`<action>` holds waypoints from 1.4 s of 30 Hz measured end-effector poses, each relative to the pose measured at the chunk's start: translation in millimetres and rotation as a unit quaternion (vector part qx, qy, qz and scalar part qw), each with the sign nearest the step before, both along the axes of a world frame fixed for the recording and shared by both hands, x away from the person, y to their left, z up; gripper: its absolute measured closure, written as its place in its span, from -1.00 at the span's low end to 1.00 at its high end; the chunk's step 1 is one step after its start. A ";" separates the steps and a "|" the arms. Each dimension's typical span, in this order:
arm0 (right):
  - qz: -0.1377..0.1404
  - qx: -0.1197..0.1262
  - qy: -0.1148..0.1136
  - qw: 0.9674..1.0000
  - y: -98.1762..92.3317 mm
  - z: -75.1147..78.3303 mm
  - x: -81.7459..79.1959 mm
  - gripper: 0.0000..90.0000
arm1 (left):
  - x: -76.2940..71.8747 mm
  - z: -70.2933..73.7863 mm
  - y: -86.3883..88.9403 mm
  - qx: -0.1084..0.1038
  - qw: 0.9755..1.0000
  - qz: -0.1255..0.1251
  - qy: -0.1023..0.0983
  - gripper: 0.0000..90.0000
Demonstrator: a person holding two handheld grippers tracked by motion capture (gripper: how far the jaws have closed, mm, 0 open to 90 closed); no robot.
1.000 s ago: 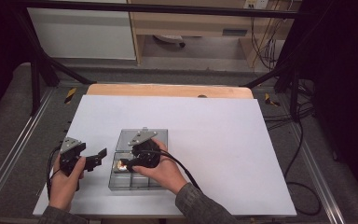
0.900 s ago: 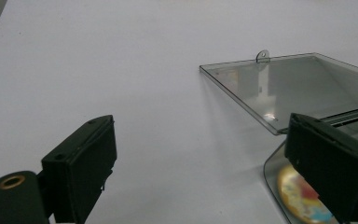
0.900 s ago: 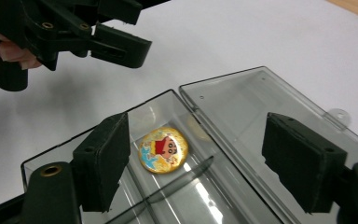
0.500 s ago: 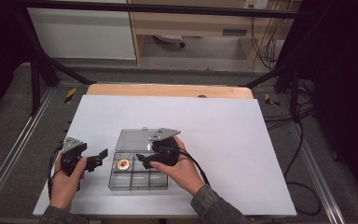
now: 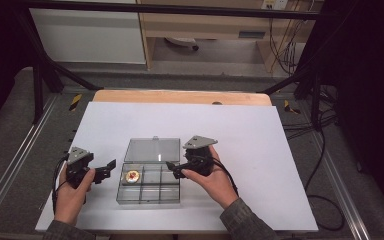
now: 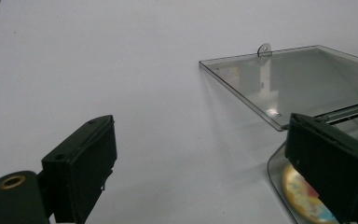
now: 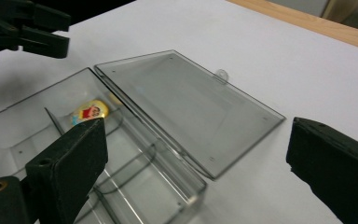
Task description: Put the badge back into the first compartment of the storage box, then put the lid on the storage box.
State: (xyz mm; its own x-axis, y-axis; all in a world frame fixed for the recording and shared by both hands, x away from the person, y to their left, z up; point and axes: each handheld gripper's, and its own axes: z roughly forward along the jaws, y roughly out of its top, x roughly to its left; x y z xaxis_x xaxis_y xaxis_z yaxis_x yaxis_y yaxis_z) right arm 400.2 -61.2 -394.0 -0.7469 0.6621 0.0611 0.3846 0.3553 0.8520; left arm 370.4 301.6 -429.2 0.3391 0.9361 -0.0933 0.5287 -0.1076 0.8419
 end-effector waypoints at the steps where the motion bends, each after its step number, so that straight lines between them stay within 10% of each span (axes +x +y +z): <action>1: -0.005 0.001 -0.001 1.000 -4.0 -0.1 0.9 -0.87 | 0.2 0.0 -0.3 0.000 1.000 -0.001 0.000 -0.80; 21: -0.039 -0.018 0.018 0.999 -35.1 -24.1 14.7 -0.39 | 4.4 -1.0 -0.9 0.008 1.000 -0.003 0.011 -0.71; 35: -0.038 -0.042 0.028 0.998 -27.7 -48.8 18.0 0.62 | 16.5 -8.1 -4.8 0.021 0.998 -0.063 0.012 0.63; 42: -0.038 -0.031 0.028 0.998 -25.4 -56.2 24.9 0.95 | 26.0 -11.1 -9.9 0.042 0.996 -0.080 0.006 0.99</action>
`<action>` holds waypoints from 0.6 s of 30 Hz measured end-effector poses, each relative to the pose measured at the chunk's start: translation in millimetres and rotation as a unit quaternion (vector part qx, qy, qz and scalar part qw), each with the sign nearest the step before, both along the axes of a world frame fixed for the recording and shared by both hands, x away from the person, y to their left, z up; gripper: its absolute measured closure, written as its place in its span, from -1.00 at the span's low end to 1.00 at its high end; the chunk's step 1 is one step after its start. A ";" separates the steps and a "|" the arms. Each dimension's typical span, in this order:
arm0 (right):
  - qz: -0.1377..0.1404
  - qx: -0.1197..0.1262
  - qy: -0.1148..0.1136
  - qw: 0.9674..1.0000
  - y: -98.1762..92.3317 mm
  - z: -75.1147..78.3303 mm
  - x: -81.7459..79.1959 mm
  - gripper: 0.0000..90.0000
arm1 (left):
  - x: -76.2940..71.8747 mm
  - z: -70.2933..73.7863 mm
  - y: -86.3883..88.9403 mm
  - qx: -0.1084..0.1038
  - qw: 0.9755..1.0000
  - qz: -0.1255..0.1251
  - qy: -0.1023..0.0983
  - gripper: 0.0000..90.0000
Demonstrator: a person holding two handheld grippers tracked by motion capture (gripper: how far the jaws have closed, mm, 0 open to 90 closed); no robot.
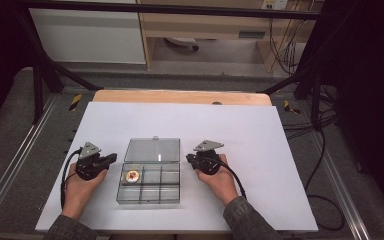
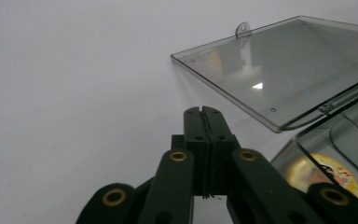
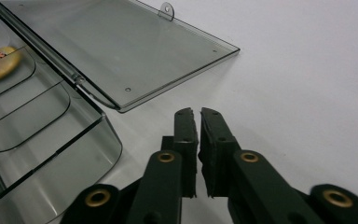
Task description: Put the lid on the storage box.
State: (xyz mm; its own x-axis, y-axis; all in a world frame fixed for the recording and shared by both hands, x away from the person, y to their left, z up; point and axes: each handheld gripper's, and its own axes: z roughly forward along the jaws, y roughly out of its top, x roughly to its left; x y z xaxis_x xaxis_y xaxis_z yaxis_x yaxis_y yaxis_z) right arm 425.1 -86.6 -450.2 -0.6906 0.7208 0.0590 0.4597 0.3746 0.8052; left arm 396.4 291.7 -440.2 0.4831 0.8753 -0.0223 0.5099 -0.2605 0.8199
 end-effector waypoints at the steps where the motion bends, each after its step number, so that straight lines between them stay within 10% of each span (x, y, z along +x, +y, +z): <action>1: -0.001 0.002 0.001 1.000 0.7 -1.1 1.1 0.98 | 1.2 -0.2 0.7 0.001 1.000 -0.001 0.000 0.99; 18: 0.017 0.007 0.010 1.000 10.4 -9.4 12.1 1.00 | 19.8 -14.1 -4.4 0.005 0.999 -0.034 0.026 1.00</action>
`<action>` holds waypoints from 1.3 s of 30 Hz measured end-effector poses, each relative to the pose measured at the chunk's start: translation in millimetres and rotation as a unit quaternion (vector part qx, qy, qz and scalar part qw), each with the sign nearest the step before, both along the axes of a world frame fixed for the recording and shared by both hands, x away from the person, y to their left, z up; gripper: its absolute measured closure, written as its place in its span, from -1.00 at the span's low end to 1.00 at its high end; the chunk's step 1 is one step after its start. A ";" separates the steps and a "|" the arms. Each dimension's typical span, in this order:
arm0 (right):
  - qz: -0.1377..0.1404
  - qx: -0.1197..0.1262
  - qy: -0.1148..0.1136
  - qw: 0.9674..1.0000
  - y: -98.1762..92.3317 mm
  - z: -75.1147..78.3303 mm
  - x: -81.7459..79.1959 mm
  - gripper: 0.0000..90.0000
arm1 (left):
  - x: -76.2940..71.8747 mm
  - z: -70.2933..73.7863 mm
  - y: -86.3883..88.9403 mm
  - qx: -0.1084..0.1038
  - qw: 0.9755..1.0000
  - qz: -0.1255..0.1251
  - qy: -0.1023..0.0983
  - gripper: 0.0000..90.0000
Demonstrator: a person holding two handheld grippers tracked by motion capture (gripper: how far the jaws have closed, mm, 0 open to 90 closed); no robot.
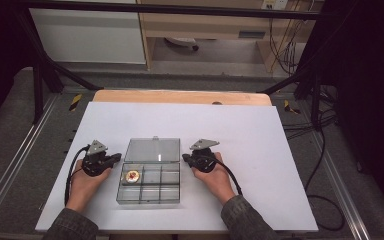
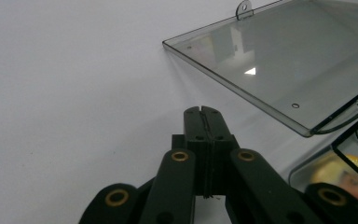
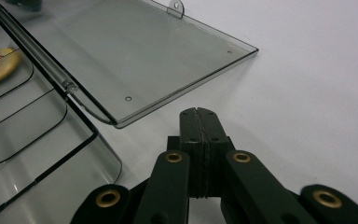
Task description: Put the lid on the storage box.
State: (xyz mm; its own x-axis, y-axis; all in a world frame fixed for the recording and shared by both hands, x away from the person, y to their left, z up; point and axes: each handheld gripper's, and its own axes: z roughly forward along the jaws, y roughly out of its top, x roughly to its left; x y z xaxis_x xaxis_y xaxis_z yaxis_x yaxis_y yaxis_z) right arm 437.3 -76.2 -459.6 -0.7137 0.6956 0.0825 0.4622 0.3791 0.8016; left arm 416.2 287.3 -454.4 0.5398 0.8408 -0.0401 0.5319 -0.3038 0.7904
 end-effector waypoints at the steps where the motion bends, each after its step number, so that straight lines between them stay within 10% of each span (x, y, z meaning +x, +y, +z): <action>1: 0.001 0.000 -0.003 1.000 0.5 0.4 1.1 1.00 | 0.8 -0.1 0.4 -0.002 1.000 0.002 0.000 1.00; 12: 0.009 -0.007 0.007 1.000 6.0 -1.3 7.6 1.00 | 7.5 -2.0 -14.9 0.021 0.999 -0.031 0.015 1.00; 39: 0.016 -0.008 0.002 1.000 10.5 -1.1 11.3 1.00 | 9.7 -1.8 -14.6 0.002 0.999 -0.035 0.014 1.00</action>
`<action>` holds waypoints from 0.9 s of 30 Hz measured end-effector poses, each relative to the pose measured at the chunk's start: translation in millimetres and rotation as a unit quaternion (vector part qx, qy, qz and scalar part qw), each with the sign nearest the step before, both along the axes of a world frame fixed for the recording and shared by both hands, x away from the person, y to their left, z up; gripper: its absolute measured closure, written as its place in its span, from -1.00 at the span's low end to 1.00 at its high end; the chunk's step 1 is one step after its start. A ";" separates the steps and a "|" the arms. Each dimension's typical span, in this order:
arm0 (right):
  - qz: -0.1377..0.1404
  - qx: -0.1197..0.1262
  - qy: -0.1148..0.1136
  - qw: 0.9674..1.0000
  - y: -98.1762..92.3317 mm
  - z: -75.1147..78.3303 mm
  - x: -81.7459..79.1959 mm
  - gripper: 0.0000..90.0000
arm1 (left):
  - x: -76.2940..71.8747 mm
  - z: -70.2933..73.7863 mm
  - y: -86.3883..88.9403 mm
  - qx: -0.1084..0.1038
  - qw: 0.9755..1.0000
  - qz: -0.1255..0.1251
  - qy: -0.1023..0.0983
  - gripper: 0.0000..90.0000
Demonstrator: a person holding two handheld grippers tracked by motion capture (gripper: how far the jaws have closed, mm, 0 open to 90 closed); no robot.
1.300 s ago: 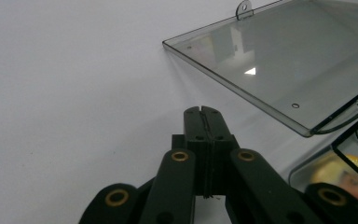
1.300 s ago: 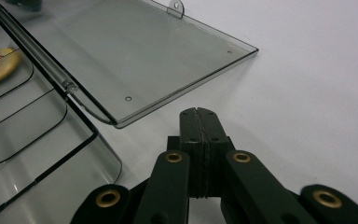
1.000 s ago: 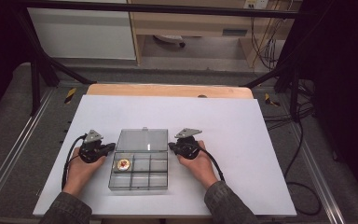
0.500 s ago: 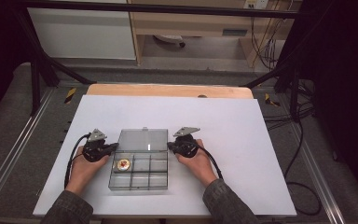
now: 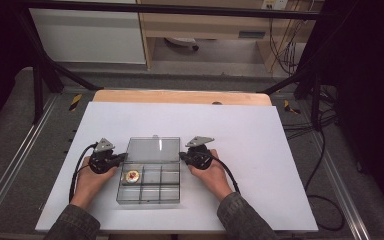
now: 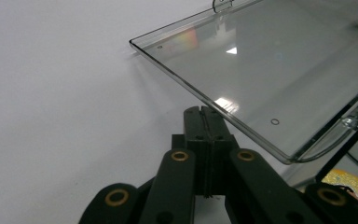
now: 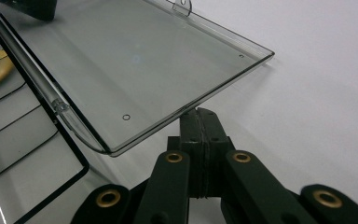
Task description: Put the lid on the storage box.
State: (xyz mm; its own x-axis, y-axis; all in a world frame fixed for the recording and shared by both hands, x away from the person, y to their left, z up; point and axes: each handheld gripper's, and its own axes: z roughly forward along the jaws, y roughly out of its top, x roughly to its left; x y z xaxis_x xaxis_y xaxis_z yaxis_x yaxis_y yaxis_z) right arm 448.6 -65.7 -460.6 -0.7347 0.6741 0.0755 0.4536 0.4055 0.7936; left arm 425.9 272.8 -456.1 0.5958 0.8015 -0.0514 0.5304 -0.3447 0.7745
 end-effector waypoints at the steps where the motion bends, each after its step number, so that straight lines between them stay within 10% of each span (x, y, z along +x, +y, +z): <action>1: -0.001 -0.001 -0.001 1.000 -0.1 0.1 0.0 1.00 | 0.0 0.1 0.1 -0.001 1.000 0.000 0.000 1.00; 27: -0.002 0.016 -0.039 0.999 -0.2 4.9 -3.0 1.00 | -1.5 3.8 1.1 -0.027 0.999 0.003 -0.019 1.00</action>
State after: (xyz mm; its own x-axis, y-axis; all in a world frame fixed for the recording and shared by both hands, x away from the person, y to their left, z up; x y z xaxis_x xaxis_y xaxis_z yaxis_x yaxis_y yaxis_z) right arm 445.5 -65.9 -455.7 -0.7367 0.6750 0.0405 0.3918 0.3773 0.8391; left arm 424.3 273.9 -452.3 0.5941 0.8011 -0.0725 0.5020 -0.2988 0.8116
